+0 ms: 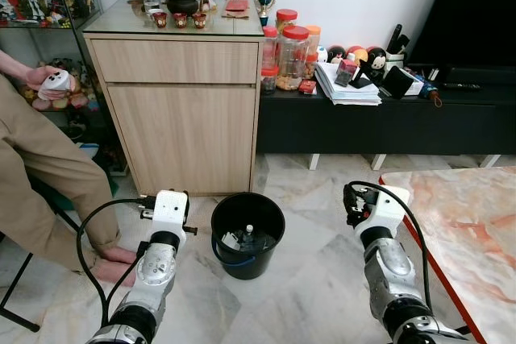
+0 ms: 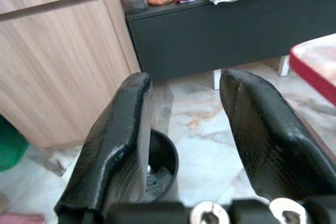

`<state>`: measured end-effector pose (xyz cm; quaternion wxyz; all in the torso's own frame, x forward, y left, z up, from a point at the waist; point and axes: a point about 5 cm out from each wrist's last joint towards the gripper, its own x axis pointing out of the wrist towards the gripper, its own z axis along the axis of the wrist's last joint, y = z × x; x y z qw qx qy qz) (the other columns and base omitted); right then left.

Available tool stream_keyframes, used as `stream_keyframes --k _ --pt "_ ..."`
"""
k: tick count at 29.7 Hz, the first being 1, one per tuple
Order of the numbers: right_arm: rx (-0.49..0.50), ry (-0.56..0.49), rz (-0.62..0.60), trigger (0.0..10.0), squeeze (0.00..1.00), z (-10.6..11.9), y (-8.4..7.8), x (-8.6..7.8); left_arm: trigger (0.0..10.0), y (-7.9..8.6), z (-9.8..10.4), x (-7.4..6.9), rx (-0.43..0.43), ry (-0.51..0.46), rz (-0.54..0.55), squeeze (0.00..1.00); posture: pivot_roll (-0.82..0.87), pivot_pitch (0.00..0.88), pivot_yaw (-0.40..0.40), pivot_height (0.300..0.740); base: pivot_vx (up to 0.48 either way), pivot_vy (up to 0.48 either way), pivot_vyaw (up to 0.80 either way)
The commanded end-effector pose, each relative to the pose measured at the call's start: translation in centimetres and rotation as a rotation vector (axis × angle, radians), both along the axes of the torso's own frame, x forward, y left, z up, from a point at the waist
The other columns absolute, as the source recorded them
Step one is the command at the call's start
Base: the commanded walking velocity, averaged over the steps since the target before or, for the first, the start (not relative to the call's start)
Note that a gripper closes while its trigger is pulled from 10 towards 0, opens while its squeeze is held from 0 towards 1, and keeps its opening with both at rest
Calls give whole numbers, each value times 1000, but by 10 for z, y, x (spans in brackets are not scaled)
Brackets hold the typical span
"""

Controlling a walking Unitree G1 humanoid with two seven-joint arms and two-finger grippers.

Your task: Picking trash to rubbish bin

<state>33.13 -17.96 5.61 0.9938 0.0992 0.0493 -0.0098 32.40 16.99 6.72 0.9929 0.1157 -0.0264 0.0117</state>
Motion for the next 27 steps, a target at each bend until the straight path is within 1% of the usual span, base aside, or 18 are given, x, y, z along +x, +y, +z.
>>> stream_keyframes --k 1,4,5,7,11,13,23,27 --pt "-1 11 -2 10000 0 -4 1 -2 10000 2 -4 -2 4 15 8 0 12 1 -62 740 0 0 0" --pt "-3 15 5 10000 0 -4 3 -2 10000 5 -6 -4 7 20 13 0 13 1 -62 740 0 0 0" --pt "-3 15 6 10000 0 -3 4 -1 10000 11 -7 -6 7 24 33 0 14 0 -63 740 0 0 0" --pt "-1 13 5 10000 0 -3 4 -1 10000 13 -7 -6 5 25 43 0 14 0 -63 740 0 0 0" --pt "-2 14 0 10000 0 -2 2 -1 10000 14 -6 -5 7 24 41 0 17 0 -67 740 0 0 0" --pt "-3 11 -8 10000 0 -2 0 0 10000 14 -6 -4 -7 26 45 0 12 0 -68 740 0 0 0" --pt "1 9 -13 10000 0 2 1 3 10000 16 -2 0 -8 23 46 0 13 5 -66 740 0 0 0" --pt "5 12 -9 10000 0 2 3 3 10000 18 -1 0 -6 20 46 0 14 3 -66 740 0 0 -572"
